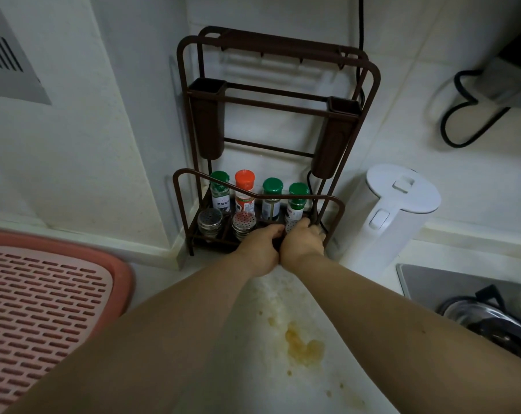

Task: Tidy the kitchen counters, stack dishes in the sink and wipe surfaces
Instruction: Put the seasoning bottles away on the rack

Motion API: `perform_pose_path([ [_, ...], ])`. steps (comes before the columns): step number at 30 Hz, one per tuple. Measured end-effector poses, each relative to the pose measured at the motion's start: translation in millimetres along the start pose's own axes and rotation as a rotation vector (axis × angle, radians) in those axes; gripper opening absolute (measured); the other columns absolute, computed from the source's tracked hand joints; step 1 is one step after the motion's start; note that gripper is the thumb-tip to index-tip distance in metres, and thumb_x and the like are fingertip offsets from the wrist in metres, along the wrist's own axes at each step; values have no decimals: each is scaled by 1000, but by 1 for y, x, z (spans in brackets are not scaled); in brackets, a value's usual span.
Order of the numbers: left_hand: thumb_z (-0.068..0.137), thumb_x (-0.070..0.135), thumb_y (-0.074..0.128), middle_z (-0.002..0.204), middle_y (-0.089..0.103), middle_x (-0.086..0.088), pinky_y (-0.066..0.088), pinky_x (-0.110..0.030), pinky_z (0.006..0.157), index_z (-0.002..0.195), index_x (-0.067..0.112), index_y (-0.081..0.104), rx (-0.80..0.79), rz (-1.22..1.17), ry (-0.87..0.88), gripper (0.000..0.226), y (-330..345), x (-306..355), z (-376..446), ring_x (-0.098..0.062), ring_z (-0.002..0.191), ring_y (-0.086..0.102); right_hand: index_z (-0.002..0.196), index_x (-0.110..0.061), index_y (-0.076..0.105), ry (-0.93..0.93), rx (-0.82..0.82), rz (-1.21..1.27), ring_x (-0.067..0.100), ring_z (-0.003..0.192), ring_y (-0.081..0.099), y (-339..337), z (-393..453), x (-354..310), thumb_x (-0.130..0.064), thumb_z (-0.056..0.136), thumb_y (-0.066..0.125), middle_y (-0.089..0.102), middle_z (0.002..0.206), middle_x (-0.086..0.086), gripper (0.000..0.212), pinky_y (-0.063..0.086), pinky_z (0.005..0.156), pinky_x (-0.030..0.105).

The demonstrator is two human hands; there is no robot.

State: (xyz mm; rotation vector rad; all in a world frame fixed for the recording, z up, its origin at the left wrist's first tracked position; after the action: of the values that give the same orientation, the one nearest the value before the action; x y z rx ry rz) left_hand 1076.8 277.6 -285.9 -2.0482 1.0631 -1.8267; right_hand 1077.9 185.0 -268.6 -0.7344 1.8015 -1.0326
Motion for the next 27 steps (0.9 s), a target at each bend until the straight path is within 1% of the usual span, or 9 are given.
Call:
perform_pose_path([
  [2, 86, -6, 48, 141, 50, -6, 37, -33, 110, 143, 14, 39, -7, 11, -2, 61, 0, -1, 2, -23, 131, 45, 142, 1, 22, 17, 2, -7, 35, 136, 29, 0, 2, 0, -17, 96, 45, 27, 146, 23, 55, 32, 109, 36],
  [7, 87, -1, 54, 140, 51, -6, 39, -34, 109, 144, 17, 38, -7, 40, 4, 61, 0, -1, 3, -23, 128, 48, 149, 5, -2, -17, -27, -55, 39, 142, 18, 2, -1, -1, -17, 95, 48, 13, 152, 28, 76, 23, 115, 41],
  [12, 86, -9, 48, 141, 50, -6, 39, -38, 110, 143, 11, 40, -12, -36, -25, 61, 0, -1, -1, -25, 127, 49, 149, 4, -5, -144, -57, 19, 31, 148, 2, -6, -16, 7, -1, 93, 48, -3, 157, 24, 77, 14, 119, 35],
  [14, 87, -7, 47, 140, 50, -8, 38, -37, 110, 142, 11, 40, 43, -7, -26, 58, -3, 4, -7, -25, 126, 49, 150, 1, 1, -275, -57, 24, 29, 148, 3, -14, -31, 14, 2, 90, 50, 0, 158, 20, 78, 12, 120, 33],
  [16, 89, -3, 48, 138, 51, -8, 38, -33, 109, 141, 13, 42, 115, 36, -49, 55, -7, 10, -15, -24, 126, 48, 149, -4, 16, -381, -54, 21, 28, 144, 22, -23, -46, 24, 3, 87, 50, 17, 156, 15, 71, 22, 115, 30],
  [18, 90, 2, 51, 135, 53, -7, 40, -30, 106, 137, 13, 46, 172, 83, -80, 49, -10, 17, -24, -23, 124, 50, 141, -10, 37, -436, -52, 5, 27, 130, 42, -35, -59, 37, 1, 88, 48, 39, 144, 12, 56, 35, 106, 29],
  [21, 91, 10, 52, 126, 58, -9, 43, -29, 101, 126, 12, 55, 222, 146, -99, 35, -6, 30, -38, -26, 116, 54, 122, -12, 58, -433, -34, -17, 28, 112, 55, -53, -70, 57, -4, 91, 45, 59, 123, 12, 35, 42, 91, 29],
  [25, 89, 22, 58, 114, 64, -7, 46, -32, 97, 106, 13, 63, 203, 239, -136, 20, 14, 50, -61, -26, 109, 57, 119, -12, 62, -394, -117, -79, 27, 113, 54, -71, -85, 90, -13, 95, 45, 60, 123, 10, 29, 43, 92, 28],
  [27, 88, 24, 58, 104, 67, -7, 48, -33, 94, 88, 13, 64, 185, 253, -117, 13, 30, 64, -72, -27, 104, 59, 120, -13, 61, -391, -162, -111, 26, 116, 53, -78, -93, 110, -16, 95, 46, 58, 126, 9, 29, 41, 93, 26],
])
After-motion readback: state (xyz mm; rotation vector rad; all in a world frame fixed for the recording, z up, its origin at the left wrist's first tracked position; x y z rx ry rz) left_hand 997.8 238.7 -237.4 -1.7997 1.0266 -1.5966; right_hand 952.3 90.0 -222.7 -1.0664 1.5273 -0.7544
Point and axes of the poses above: each hand's wrist, its own z-axis towards the middle knuckle, its own y-axis out of the palm, x = y × z, the point moved 2 cm from there along z, towards the middle knuckle
